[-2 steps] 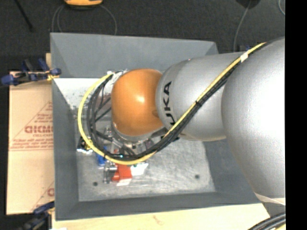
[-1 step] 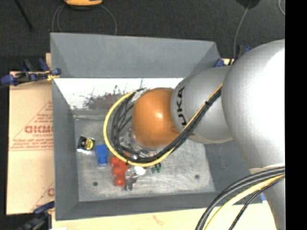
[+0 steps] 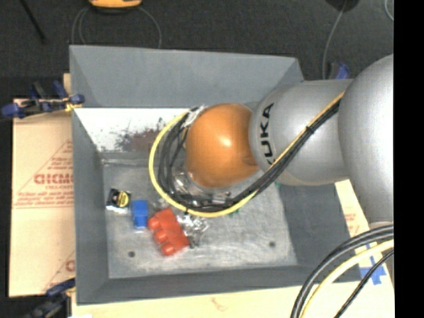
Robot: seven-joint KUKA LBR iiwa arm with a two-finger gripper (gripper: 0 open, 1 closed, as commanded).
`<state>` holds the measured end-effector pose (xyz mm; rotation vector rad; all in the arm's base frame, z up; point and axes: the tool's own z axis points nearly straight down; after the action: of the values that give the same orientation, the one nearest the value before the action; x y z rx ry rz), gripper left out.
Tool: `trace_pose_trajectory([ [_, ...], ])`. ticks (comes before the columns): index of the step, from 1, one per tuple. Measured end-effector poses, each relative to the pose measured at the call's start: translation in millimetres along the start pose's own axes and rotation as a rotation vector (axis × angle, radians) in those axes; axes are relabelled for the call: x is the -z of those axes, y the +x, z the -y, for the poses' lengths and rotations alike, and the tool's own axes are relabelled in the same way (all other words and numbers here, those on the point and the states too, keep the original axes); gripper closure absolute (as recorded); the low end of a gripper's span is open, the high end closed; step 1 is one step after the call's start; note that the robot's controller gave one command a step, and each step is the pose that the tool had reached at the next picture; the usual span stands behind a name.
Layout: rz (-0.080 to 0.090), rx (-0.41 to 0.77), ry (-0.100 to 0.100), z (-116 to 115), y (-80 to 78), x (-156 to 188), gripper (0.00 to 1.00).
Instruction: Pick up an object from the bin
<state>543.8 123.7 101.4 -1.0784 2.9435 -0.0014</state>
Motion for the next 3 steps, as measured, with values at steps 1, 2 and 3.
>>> trace_pose_trajectory([
  [1, -0.006, 0.287, -0.004, -27, 35.9, -1, 0.0],
  [2, -0.003, 0.649, -0.002, -40, 36.4, -27, 0.0],
  [3, -0.003, 0.643, -0.004, -39, 35.8, -25, 0.0],
])
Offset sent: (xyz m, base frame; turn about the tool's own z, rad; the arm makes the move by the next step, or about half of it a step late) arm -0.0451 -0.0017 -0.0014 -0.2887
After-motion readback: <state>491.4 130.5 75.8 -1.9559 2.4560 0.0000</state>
